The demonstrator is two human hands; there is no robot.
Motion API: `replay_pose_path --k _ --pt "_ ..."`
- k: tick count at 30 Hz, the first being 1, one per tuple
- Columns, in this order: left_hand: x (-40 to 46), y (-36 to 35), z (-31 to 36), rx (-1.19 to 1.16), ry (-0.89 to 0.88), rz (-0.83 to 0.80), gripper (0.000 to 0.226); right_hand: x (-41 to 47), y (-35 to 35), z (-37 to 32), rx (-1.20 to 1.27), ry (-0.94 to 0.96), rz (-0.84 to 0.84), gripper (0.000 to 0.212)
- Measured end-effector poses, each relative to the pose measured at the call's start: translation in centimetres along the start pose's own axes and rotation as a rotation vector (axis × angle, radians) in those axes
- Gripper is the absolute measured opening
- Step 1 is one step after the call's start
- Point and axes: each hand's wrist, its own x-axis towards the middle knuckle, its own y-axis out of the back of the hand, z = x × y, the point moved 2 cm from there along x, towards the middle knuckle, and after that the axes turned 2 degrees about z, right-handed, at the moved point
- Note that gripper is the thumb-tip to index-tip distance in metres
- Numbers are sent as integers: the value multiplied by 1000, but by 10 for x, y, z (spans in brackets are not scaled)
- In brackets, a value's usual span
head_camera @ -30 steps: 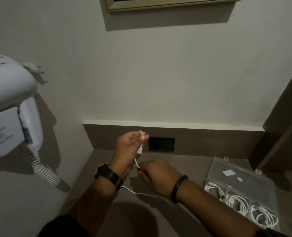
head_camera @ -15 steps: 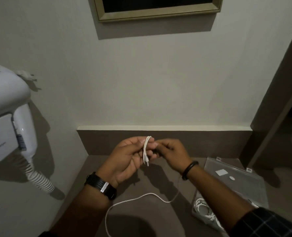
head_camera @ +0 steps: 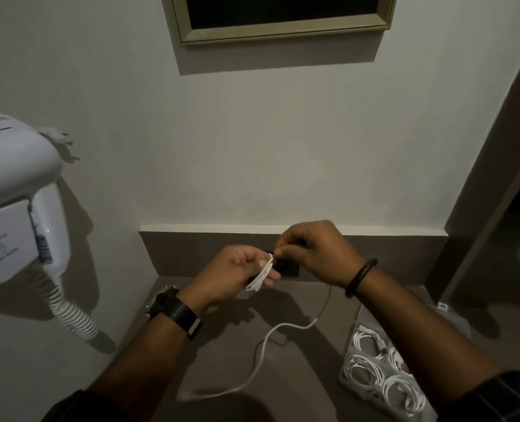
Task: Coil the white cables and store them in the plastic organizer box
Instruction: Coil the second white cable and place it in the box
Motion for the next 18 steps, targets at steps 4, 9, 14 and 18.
replay_pose_path --k 4,9,14,18 --pt "-4 -5 9 -307 9 -100 28 5 4 16 191 -42 83 8" --pt "3 -5 27 -651 -81 -57 30 -22 -51 25 369 -180 81 31" --pt "17 1 24 -591 -125 139 29 -33 -79 -5 142 -96 -81 29" --pt "14 8 9 -369 -68 173 37 -14 -27 -17 -199 83 -26 20"
